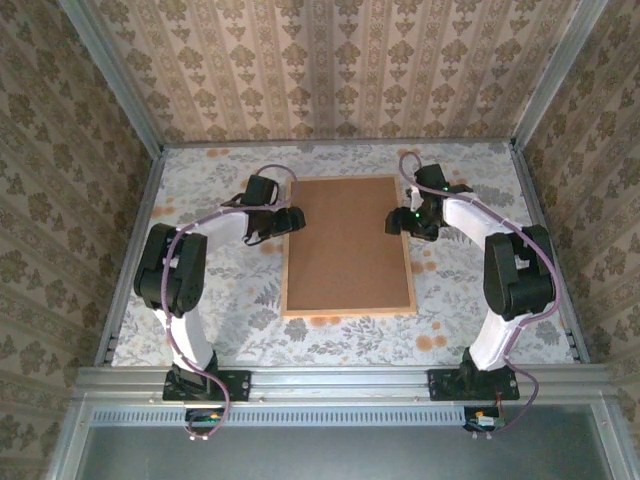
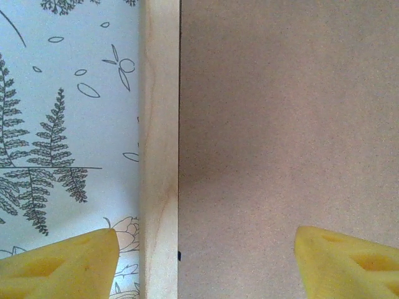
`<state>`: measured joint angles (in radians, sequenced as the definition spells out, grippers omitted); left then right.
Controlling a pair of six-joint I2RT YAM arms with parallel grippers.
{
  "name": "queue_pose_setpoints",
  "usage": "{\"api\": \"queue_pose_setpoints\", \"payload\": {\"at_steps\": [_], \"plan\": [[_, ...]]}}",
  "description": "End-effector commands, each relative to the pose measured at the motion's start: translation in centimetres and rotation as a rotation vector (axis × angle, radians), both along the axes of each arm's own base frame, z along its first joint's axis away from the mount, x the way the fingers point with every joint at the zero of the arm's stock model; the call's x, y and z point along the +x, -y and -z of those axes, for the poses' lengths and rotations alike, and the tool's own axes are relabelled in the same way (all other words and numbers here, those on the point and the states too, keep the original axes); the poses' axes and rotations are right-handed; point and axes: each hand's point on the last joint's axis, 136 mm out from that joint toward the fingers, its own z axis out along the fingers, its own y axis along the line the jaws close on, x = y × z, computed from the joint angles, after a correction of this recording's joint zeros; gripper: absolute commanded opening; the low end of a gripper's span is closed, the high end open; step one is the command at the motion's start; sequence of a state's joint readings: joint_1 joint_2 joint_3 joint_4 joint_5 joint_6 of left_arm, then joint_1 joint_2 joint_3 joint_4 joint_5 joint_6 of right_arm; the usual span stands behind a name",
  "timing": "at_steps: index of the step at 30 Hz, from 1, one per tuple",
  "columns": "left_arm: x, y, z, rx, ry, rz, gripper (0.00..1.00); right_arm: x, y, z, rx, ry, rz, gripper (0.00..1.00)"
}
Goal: Put the photo into the frame
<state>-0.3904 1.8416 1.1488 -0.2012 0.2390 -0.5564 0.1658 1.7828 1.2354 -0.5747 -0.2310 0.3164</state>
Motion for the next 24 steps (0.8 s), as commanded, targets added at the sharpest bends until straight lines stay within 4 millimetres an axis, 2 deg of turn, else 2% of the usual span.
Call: {"api": "queue_pose_setpoints", "payload": {"at_steps": [1, 6, 9, 11, 17, 24], "plan": [[0.6, -0.5, -1.0, 0.018, 0.015, 0.005, 0.74, 3.0, 0.5, -0.9, 0.011, 0.095, 0.063, 0.72], [0.8, -0.4, -1.1, 0.021, 0.019, 0.006, 0.74, 6.8, 2.4, -0.6, -0.012, 0.136, 0.182, 0.59], [0.9, -0.4, -0.9, 0.025, 0.018, 0.005, 0.74, 8.1, 3.9, 0.0, -0.093, 0.141, 0.213, 0.52], [0.9, -0.5, -0.8, 0.026, 0.013, 0.004, 0.74, 8.9, 4.1, 0.4, -0.118, 0.140, 0.205, 0.48], [1.3, -0.5, -0.8, 0.029, 0.014, 0.005, 0.74, 10.4, 3.9, 2.0, -0.142, 0.117, 0.154, 0.43], [1.5, -0.7, -0.6, 0.026, 0.010, 0.000, 0.74, 10.9, 3.1, 3.4, -0.115, 0.079, 0.108, 0.44]]}}
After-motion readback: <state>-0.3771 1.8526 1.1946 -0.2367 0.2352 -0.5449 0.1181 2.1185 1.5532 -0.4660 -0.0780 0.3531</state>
